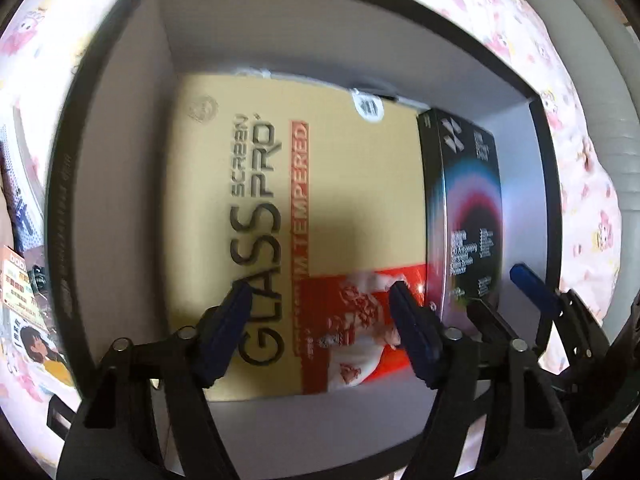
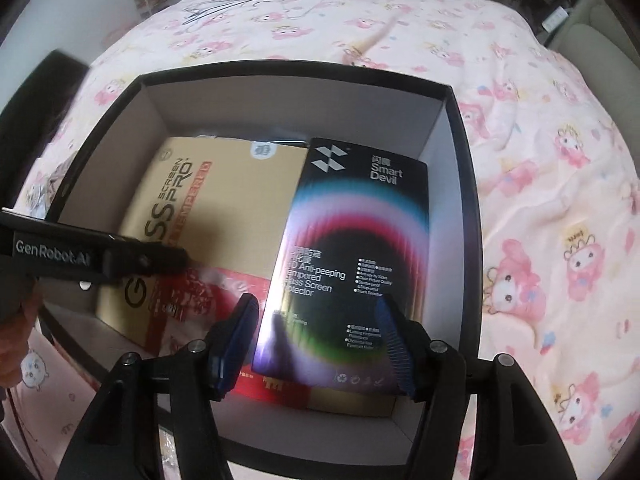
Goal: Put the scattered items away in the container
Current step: 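Push the red card flat against the GLASS box with the left gripper, then lift the left gripper out of the box and move it to the pile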
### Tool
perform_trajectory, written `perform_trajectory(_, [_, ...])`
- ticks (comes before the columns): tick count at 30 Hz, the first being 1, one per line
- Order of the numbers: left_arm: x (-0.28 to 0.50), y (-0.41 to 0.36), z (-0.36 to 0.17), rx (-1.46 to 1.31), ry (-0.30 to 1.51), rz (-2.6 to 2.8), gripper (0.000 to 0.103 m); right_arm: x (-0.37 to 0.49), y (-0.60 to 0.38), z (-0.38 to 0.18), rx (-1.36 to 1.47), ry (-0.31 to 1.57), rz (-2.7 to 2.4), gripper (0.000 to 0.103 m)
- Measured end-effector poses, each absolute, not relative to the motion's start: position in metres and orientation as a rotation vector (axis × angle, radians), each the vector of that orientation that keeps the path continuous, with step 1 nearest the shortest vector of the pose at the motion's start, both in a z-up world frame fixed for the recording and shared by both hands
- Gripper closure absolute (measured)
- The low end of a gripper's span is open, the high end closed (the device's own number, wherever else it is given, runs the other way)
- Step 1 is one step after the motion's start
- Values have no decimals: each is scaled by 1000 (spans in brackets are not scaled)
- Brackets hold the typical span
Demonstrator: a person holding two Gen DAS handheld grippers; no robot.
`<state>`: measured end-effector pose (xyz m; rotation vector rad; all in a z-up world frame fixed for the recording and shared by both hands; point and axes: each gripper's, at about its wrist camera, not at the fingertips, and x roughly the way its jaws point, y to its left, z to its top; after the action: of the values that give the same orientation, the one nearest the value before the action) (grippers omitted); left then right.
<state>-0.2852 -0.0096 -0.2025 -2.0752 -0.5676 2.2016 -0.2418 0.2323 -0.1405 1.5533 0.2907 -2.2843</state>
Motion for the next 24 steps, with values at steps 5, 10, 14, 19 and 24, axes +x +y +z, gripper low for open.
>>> perform_trajectory(5, [-294,-3,-218,-2147,-468,2203,43,-245,235,-143,1551,253,-2304,45])
perform_trajectory(10, [-299,-10,-221,-2042,-670,2089,44,-241,232,-142,1555,226,-2268,45])
perform_trajectory(14, [-302,-11,-218,-2076,-386,2312,48,-240,238,-137,1528,110,-2268,45])
perform_trajectory(19, [-309,-14,-226,-2109,-341,2274,48,-241,237,-139,1541,92,-2245,45])
perform_trajectory(24, [-304,-29,-209,-1939,-374,2379,48,-240,239,-137,1527,25,-2228,45])
